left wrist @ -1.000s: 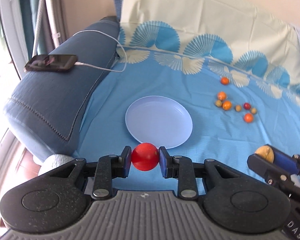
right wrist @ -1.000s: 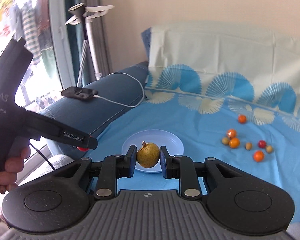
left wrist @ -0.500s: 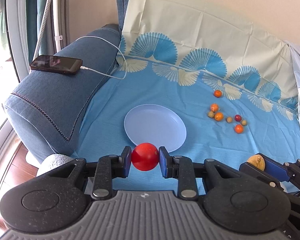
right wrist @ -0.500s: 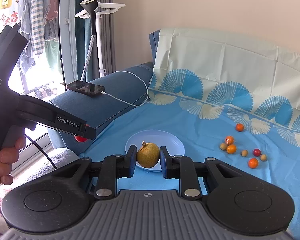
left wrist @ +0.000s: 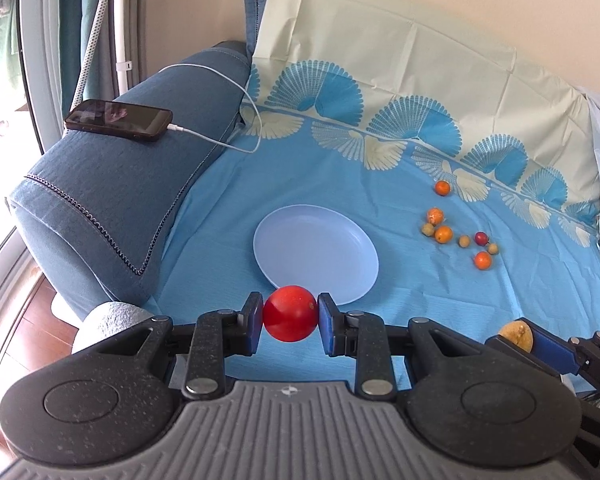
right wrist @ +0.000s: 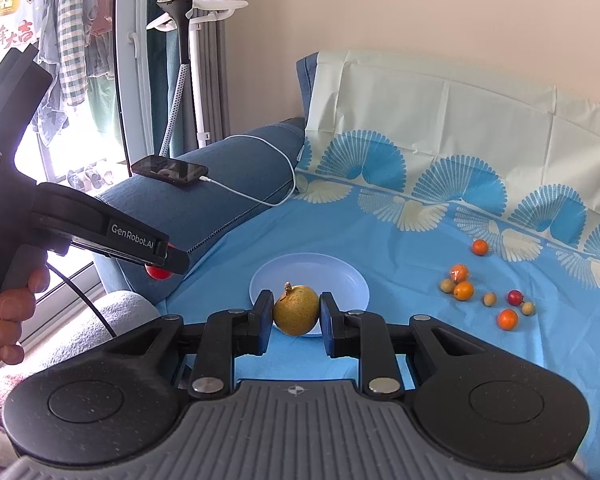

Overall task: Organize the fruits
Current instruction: 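Carry both fruits over the blue plate and open both tools to drop them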

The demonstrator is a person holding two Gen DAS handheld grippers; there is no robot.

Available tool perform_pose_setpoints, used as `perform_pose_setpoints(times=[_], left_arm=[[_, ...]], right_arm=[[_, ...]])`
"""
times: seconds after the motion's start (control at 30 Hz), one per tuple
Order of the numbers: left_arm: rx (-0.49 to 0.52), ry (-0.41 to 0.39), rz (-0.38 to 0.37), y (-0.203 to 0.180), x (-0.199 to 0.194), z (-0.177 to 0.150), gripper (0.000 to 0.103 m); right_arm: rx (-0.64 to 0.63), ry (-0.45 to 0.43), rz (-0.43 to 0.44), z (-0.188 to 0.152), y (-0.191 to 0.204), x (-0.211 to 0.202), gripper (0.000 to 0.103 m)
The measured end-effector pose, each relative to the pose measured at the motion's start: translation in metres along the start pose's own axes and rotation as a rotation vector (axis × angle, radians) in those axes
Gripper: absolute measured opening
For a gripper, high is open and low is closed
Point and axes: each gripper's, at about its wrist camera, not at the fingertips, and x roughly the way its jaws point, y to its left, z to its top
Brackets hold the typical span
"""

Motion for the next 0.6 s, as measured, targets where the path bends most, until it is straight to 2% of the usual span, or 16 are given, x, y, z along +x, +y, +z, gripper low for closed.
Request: perform_pose_setpoints(times=[0.3,0.6], left_arm=[[-0.011,0.018,0.030,0.008,0.017,0.007,0.032],[-0.022,0.052,0.053,0.017,0.047,0.026,0.032]], right_arm=[[0.015,0.030,-0.005,-0.002,-0.004,0.010,0.026],[0.030,0.086,-0.017,0.000,-0.012,0.042,0.026]])
